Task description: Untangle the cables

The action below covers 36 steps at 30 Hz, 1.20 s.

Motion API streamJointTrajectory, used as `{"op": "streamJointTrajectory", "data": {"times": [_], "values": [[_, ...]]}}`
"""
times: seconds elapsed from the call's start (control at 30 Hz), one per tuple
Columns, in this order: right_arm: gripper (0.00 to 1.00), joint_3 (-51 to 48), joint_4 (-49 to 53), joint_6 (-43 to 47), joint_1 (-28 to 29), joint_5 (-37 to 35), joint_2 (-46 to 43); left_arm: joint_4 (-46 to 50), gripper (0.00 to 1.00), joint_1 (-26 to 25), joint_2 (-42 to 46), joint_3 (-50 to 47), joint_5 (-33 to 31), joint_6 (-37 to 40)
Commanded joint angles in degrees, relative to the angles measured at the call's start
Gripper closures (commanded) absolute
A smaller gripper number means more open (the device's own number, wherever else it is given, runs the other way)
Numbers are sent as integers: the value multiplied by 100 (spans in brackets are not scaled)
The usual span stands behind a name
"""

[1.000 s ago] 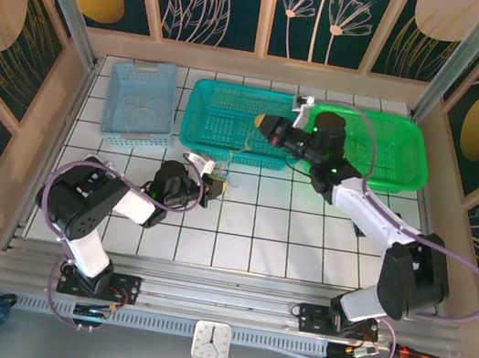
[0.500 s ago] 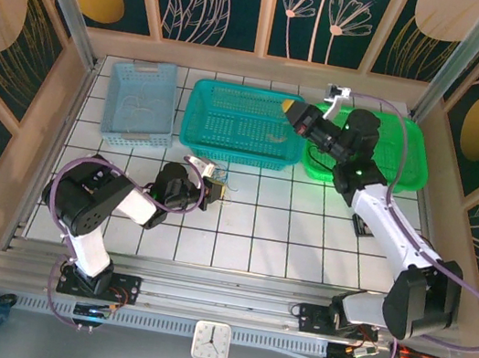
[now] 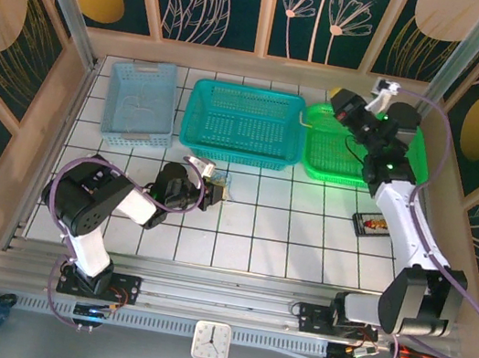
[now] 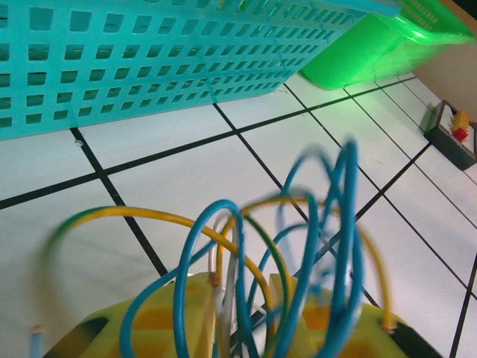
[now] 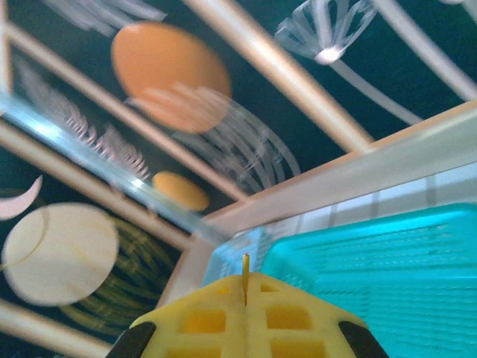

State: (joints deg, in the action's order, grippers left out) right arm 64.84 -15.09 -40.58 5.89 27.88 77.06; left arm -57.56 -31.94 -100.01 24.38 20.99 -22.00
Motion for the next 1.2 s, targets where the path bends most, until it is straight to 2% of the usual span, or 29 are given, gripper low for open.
{"op": "streamJointTrajectory", "data": {"times": [0.0,0.17,0.4,0.43,0.53,0.57,0.67,0.77,0.87,1.0,1.17], "values": [[100,69,112,243,-449,-562,237,51,69,-22,144,29,176,-13],[100,244,97,412,-961,-934,1031,185,60,-22,338,101,242,-9],[100,892,249,665,-1392,-1284,2281,367,45,-22,473,197,300,-34],[92,1017,324,669,-1456,-1238,2504,398,43,-22,494,209,308,-31],[59,1214,421,660,-1563,-1038,2865,463,36,-22,567,251,309,-58],[53,1205,416,689,-1567,-1005,2889,488,33,-22,598,259,309,-69],[46,1044,311,709,-1556,-923,2734,509,24,-18,673,244,262,-85],[45,811,194,670,-1519,-791,2431,496,10,-22,734,217,157,-129],[45,417,19,605,-1375,-660,1988,461,1,-18,813,199,-2,-213],[45,-102,-130,575,-947,-501,1356,546,1,-10,950,277,-226,-344],[45,-809,-109,629,-137,-526,594,979,1,-14,1390,317,-968,-481]]}}
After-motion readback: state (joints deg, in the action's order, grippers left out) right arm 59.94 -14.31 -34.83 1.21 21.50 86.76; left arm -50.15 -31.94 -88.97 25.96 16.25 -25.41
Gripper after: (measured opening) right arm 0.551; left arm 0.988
